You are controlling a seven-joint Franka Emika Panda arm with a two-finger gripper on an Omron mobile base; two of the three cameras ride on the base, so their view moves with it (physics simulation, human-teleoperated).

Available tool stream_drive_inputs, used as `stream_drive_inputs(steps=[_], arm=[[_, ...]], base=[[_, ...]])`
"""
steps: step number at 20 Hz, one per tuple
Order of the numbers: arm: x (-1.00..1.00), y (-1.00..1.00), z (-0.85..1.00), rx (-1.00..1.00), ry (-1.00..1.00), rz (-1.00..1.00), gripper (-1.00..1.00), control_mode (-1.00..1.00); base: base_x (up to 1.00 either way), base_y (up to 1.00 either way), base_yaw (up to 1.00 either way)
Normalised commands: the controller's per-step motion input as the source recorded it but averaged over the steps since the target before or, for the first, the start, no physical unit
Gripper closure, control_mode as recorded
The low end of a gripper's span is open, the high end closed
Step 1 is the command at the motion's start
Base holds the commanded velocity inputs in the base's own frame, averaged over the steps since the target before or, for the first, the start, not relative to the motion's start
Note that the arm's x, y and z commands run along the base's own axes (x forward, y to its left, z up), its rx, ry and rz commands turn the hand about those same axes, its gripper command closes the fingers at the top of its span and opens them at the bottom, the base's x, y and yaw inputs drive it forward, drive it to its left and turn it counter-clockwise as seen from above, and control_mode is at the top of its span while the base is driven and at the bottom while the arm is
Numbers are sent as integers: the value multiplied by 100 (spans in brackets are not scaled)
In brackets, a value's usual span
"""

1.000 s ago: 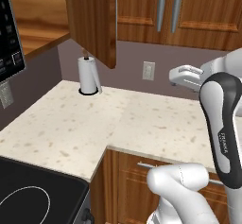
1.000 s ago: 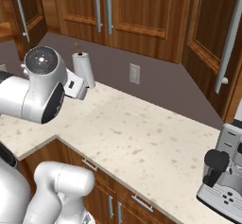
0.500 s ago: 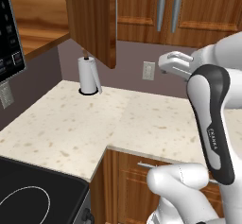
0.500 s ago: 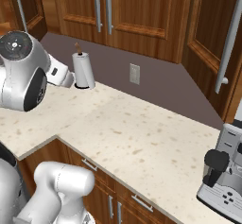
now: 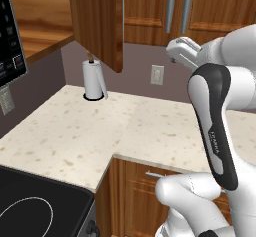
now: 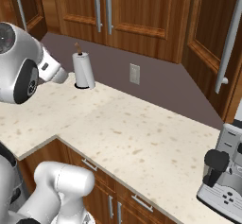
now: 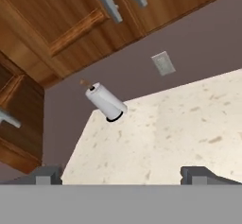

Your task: Close all open cabinet doors.

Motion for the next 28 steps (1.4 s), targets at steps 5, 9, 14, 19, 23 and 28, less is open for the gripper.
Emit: stream_drive_inputs(steps=[5, 9, 14, 19, 23, 28], arm=[[10, 23, 20, 25, -8, -12, -100, -100], [16, 7, 20, 31, -1, 0, -100, -100], [18, 2, 20, 35, -2, 4, -100, -100], [31, 13, 6, 25, 0, 6, -100, -100], [46, 27, 2, 15, 0, 9, -100, -100], [37, 29, 8, 21, -4, 14, -100, -100]], base=[[0, 0, 0], [0, 0, 0], [0, 0, 0], [0, 0, 0], [0, 0, 0], [0, 0, 0]])
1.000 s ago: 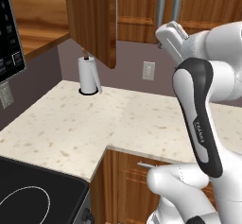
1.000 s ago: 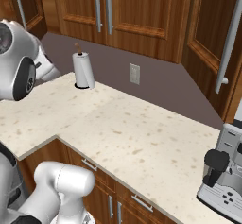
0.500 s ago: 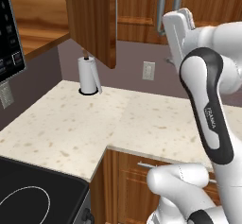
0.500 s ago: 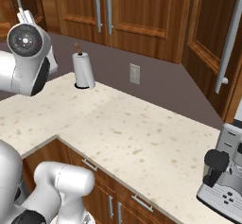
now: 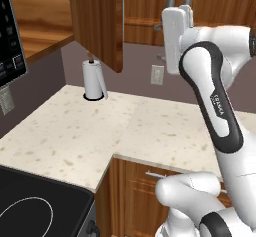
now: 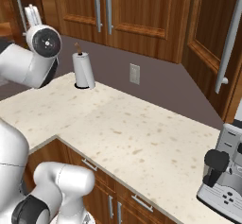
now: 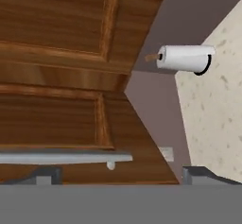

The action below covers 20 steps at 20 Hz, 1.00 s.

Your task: Close all open cabinet doors.

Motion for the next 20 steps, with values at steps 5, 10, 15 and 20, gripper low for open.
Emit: stream_drive_inputs(steps=[5, 10, 15, 20], arm=[[37, 36, 7, 18, -4, 15, -100, -100], [34, 38, 6, 11, -1, 17, -100, -100], [25, 36, 5, 7, 0, 19, -100, -100], [10, 45, 9, 1, 0, 22, -100, -100]], base=[[0, 0, 0], [0, 0, 0], [0, 0, 0], [0, 0, 0]])
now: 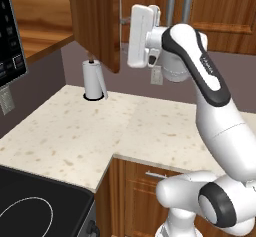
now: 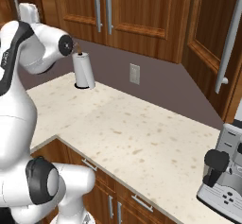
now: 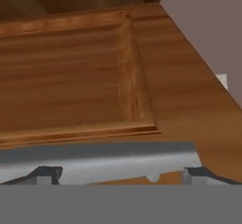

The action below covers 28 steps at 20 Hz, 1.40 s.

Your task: Close all open cabinet doors.

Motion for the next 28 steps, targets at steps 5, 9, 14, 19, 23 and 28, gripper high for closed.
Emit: stream_drive_inputs(steps=[5, 9, 14, 19, 23, 28], arm=[[7, 45, 9, 0, 0, 22, -100, -100], [8, 49, 3, 0, -1, 20, -100, -100], [14, 58, 0, 0, -7, 12, -100, -100], [16, 66, 0, 0, -17, 3, -100, -100], [17, 72, 0, 0, -18, 0, -100, -100], [21, 71, 0, -5, -7, 0, -100, -100]], base=[[0, 0, 0], [0, 0, 0], [0, 0, 0], [0, 0, 0], [0, 0, 0], [0, 0, 0]])
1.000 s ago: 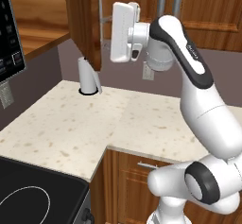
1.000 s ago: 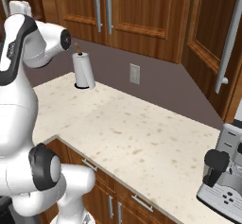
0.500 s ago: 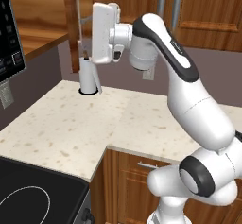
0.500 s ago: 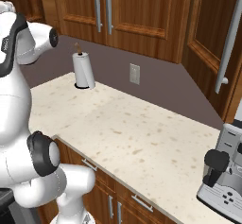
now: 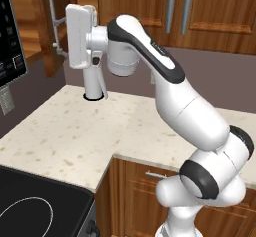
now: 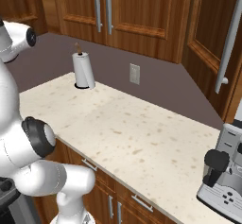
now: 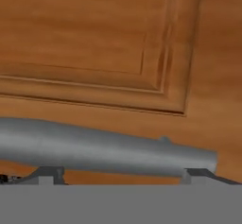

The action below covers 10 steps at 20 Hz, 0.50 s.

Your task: Close all open cabinet doors.

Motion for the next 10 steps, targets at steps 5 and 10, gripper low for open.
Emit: stream_drive_inputs(steps=[5, 10], arm=[[34, 70, 0, -12, 0, -1, -100, -100], [36, 61, -1, -10, 0, -1, -100, -100]], base=[[0, 0, 0], [0, 0, 0]])
